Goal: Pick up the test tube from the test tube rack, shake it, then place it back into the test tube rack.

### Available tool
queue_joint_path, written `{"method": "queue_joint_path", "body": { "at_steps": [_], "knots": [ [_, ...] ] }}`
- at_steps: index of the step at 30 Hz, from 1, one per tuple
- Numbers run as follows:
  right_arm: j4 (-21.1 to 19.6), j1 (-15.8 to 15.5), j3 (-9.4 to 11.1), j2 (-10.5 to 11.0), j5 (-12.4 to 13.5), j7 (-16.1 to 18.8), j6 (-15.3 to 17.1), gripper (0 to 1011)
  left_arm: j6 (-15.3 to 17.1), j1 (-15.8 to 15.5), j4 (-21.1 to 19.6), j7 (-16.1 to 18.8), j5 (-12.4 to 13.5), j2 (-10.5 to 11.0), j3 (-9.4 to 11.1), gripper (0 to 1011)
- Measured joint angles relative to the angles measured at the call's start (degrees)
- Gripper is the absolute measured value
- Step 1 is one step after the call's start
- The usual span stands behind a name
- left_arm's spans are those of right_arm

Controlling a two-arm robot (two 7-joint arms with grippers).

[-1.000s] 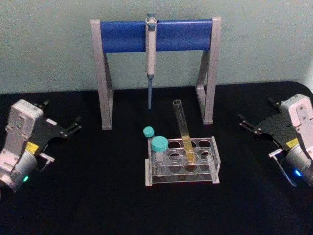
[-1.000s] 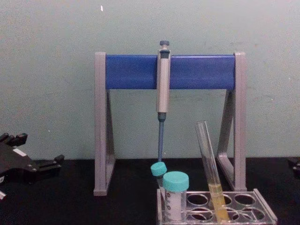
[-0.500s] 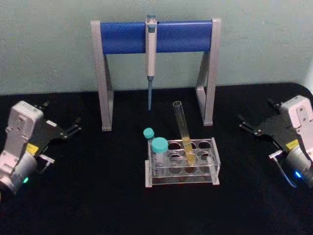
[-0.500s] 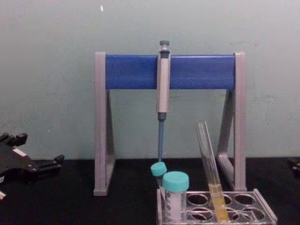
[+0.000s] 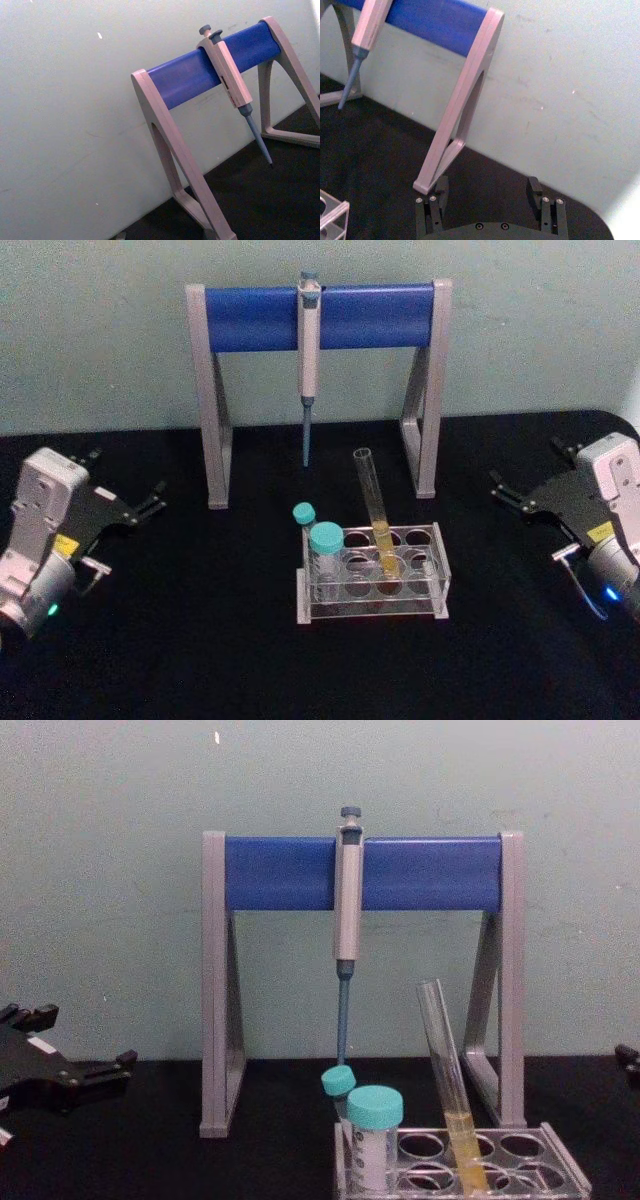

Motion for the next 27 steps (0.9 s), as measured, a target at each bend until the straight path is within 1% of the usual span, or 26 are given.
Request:
{"method": "queue_joint_path", "body": {
  "at_steps": [4, 7, 11, 12, 14, 15, 16, 17, 19, 21, 22, 24, 26, 27],
  "knots": [
    [-1.06, -0.33, 0.72, 0.0, -0.27, 0.07, -0.46, 1000, 0.0, 0.0, 0.0, 0.0, 0.0, 0.0, 0.0, 1001],
    [-2.55, -0.75, 1.4, 0.19, -0.25, 0.78, -1.12, 1000, 0.0, 0.0, 0.0, 0.0, 0.0, 0.0, 0.0, 1001],
    [-4.63, -1.41, 2.21, 0.67, 1.03, 3.41, -2.49, 1000, 0.0, 0.0, 0.0, 0.0, 0.0, 0.0, 0.0, 1001],
    [-5.51, -1.73, 2.45, 0.94, 2.06, 5.07, -3.1, 1000, 0.0, 0.0, 0.0, 0.0, 0.0, 0.0, 0.0, 1002],
    [-6.29, -1.98, 2.63, 1.22, 3.09, 6.88, -3.67, 1000, 0.0, 0.0, 0.0, 0.0, 0.0, 0.0, 0.0, 1001],
    [-7.14, -2.22, 2.67, 1.52, 4.35, 9.03, -4.27, 1000, 0.0, 0.0, 0.0, 0.0, 0.0, 0.0, 0.0, 1002],
    [-7.5, -2.32, 2.68, 1.64, 5.05, 10.26, -4.56, 1000, 0.0, 0.0, 0.0, 0.0, 0.0, 0.0, 0.0, 1002],
    [-8.13, -2.44, 2.65, 1.83, 6.19, 12.21, -4.98, 1000, 0.0, 0.0, 0.0, 0.0, 0.0, 0.0, 0.0, 1002],
    [-8.69, -2.51, 2.51, 1.95, 7.27, 14.37, -5.22, 1000, 0.0, 0.0, 0.0, 0.0, 0.0, 0.0, 0.0, 1001],
    [-9.13, -2.52, 2.3, 2.04, 8.36, 16.3, -5.26, 1000, 0.0, 0.0, 0.0, 0.0, 0.0, 0.0, 0.0, 1001],
    [-9.49, -2.48, 2.01, 2.06, 9.28, 18.33, -5.17, 1000, 0.0, 0.0, 0.0, 0.0, 0.0, 0.0, 0.0, 1001],
    [-9.74, -2.31, 1.67, 2.05, 10.16, 20.08, -4.83, 1000, 0.0, 0.0, 0.0, 0.0, 0.0, 0.0, 0.0, 1001],
    [-9.96, -1.88, 1.09, 1.75, 11.67, 23.0, -3.53, 1000, 0.0, 0.0, 0.0, 0.0, 0.0, 0.0, 0.0, 1001],
    [-9.96, -1.88, 1.09, 1.75, 11.67, 23.0, -3.53, 1000, 0.0, 0.0, 0.0, 0.0, 0.0, 0.0, 0.0, 1001]
  ]
}}
